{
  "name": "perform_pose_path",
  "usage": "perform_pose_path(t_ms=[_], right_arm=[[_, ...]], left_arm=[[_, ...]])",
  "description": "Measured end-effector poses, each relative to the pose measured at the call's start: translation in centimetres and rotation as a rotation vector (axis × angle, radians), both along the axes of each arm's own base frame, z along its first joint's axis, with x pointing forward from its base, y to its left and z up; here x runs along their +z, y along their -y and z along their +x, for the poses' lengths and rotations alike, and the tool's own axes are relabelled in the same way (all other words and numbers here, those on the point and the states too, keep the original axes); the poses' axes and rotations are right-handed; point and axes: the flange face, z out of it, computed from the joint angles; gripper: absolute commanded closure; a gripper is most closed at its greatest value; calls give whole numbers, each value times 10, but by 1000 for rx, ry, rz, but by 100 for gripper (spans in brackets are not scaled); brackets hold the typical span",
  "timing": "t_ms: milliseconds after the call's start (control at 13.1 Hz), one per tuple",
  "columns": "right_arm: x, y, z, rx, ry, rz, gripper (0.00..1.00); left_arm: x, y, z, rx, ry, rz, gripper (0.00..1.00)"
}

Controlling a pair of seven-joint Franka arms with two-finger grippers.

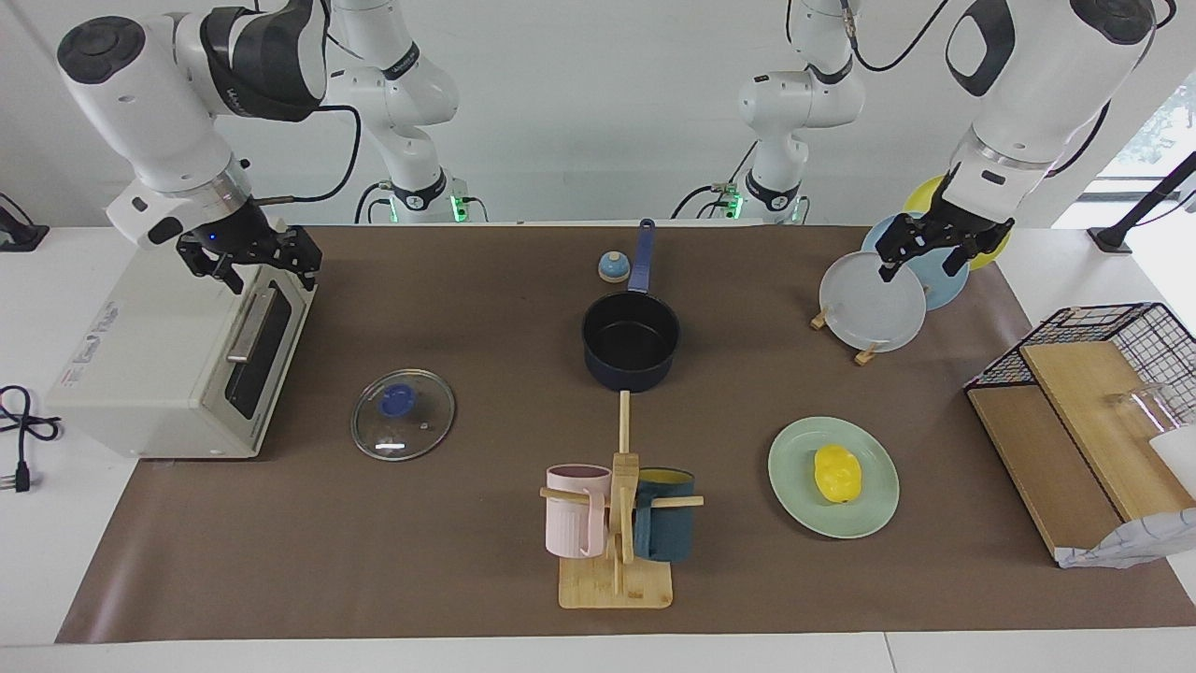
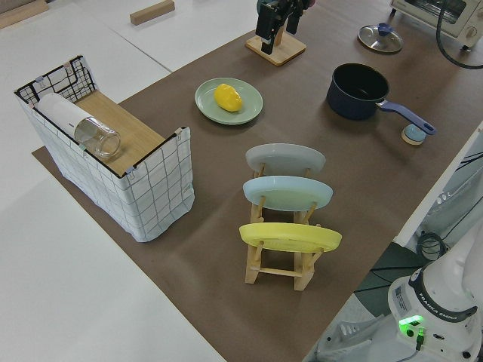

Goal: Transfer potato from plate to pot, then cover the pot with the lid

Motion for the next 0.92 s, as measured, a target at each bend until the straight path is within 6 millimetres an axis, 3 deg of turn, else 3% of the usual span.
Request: perform_pose_path(t_ms=[915], right_arm=[[0,0,0,0,0,0,0]], left_arm=[[-11,4,11,-10,62,-8,0]])
